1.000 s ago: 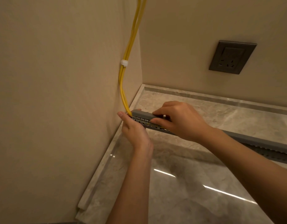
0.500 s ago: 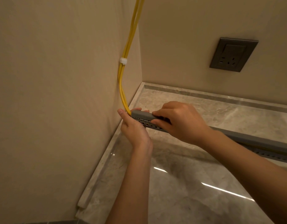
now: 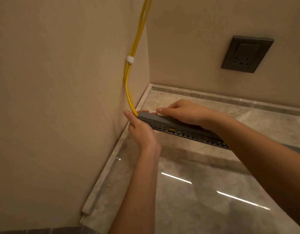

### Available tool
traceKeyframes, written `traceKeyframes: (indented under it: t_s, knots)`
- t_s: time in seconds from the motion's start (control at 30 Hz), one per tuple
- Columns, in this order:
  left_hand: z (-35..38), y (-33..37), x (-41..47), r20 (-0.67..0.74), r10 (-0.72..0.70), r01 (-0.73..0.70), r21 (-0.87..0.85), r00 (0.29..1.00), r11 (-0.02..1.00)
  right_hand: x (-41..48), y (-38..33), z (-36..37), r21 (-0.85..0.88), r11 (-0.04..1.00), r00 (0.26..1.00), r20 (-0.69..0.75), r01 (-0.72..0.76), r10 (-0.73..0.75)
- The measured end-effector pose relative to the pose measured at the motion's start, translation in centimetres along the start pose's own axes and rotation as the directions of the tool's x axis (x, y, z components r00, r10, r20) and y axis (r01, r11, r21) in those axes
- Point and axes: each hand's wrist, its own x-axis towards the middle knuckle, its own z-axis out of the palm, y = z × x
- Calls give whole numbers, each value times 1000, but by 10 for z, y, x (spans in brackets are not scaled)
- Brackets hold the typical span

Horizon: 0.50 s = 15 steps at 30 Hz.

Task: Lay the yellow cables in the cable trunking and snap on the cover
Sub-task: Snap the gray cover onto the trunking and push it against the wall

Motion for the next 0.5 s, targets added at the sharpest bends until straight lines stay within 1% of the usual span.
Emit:
traceKeyframes:
  t_s: [0.03, 0.1, 0.13, 0.2, 0.27, 0.33, 0.5]
  knots:
    - [0, 0, 1, -6, -3, 3, -3, 1000, 1000, 3, 1, 0, -11, 999, 992, 113, -48, 49]
    - [0, -1, 2, -6, -3, 3, 8, 1000, 1000, 9, 2, 0, 32, 997, 939, 340, -71, 56]
    - [-1, -1, 1, 0, 4, -4, 13, 1000, 1000, 11, 3, -1, 75, 994, 907, 418, -78, 40]
    - [-2, -2, 1, 12, 13, -13, 2, 1000, 1000, 14, 5, -2, 156, 980, 862, 506, -120, 25]
    - [-2, -1, 1, 17, 8, -8, -18, 1000, 1000, 15, 6, -3, 224, 958, 834, 551, -178, 26]
    - [-1, 0, 1, 22, 2, -2, -37, 1000, 999, 15, 6, -3, 254, 948, 827, 562, -194, 18]
    - [2, 3, 4, 26, -18, 20, -72, 1000, 997, 16, 5, -1, 282, 951, 866, 499, -129, -30]
